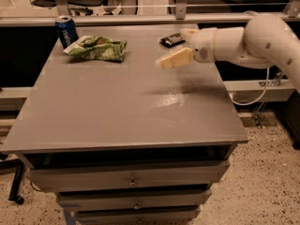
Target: Move green jalapeno chip bag near pepsi can
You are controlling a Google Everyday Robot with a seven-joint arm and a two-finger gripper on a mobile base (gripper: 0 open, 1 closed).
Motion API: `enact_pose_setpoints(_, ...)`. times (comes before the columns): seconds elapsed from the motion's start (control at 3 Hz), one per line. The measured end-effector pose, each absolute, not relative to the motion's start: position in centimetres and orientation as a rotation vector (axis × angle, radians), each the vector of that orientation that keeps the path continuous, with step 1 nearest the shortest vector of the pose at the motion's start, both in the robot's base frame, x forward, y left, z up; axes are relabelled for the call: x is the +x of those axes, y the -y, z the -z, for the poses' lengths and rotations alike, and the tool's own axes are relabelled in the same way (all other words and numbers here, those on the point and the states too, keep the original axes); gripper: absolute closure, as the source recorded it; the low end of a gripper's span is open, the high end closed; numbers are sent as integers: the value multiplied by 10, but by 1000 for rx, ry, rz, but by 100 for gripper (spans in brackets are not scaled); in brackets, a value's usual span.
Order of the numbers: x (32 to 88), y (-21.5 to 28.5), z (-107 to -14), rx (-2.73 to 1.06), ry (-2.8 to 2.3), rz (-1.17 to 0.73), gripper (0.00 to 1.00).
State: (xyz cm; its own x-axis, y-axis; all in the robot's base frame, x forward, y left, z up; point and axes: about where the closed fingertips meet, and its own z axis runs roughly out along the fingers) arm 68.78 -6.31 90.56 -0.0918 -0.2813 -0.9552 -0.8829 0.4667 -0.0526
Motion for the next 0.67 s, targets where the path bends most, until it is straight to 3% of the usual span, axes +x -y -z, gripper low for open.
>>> enact_pose_setpoints(0.33, 677, 115, -907, -955, -1650, -648, 0)
enact_pose_setpoints(0.67, 677, 115, -907, -956, -1650, -648, 0)
